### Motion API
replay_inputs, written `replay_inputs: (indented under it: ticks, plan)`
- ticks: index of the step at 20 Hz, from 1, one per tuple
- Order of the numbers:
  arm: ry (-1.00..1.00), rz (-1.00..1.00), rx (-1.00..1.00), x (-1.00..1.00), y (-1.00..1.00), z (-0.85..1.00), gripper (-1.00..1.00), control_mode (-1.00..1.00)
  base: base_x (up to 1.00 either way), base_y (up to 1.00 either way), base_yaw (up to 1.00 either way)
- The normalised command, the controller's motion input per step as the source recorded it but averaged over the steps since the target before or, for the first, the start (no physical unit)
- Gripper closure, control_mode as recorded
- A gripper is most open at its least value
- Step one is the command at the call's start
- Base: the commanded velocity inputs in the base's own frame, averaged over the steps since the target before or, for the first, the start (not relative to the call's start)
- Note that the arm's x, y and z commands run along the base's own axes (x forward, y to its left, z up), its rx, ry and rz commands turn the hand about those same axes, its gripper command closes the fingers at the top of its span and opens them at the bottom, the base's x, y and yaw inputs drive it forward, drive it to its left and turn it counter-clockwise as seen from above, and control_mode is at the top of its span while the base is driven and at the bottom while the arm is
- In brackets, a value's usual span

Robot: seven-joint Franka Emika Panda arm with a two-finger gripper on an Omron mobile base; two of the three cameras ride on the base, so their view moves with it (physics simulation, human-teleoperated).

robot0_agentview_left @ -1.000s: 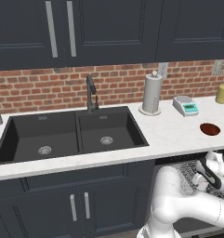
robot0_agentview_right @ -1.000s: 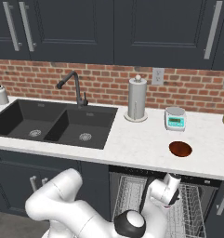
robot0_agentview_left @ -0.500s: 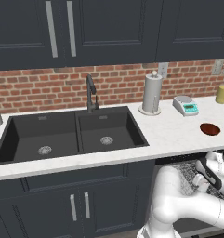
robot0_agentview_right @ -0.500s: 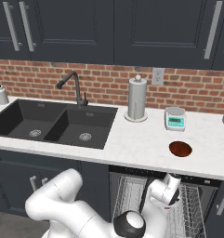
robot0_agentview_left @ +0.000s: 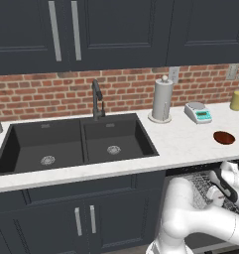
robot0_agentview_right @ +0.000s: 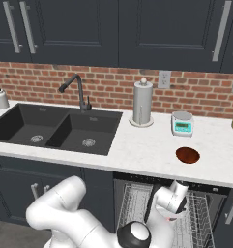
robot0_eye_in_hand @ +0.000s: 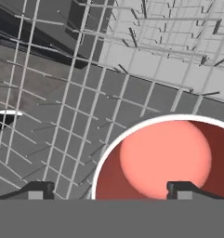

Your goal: Pick up the cup and bowl from the counter, place them in the dishwasher, and close the dishwasher door.

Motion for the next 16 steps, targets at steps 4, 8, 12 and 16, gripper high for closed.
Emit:
replay_inputs:
  ticks: [4, 8, 12, 16]
  plan:
    - [-0.05, 0.0, 0.0, 0.0, 0.0, 0.62, -1.0, -1.0, 0.0, 0.0, 0.0]
    - [-0.08, 0.0, 0.0, 0.0, 0.0, 0.78, -1.0, -1.0, 0.0, 0.0, 0.0]
    - [-0.09, 0.0, 0.0, 0.0, 0.0, 0.89, -1.0, -1.0, 0.0, 0.0, 0.0]
    - [-0.15, -0.01, 0.0, 0.04, 0.0, 0.96, -1.0, -1.0, 0.0, 0.0, 0.0]
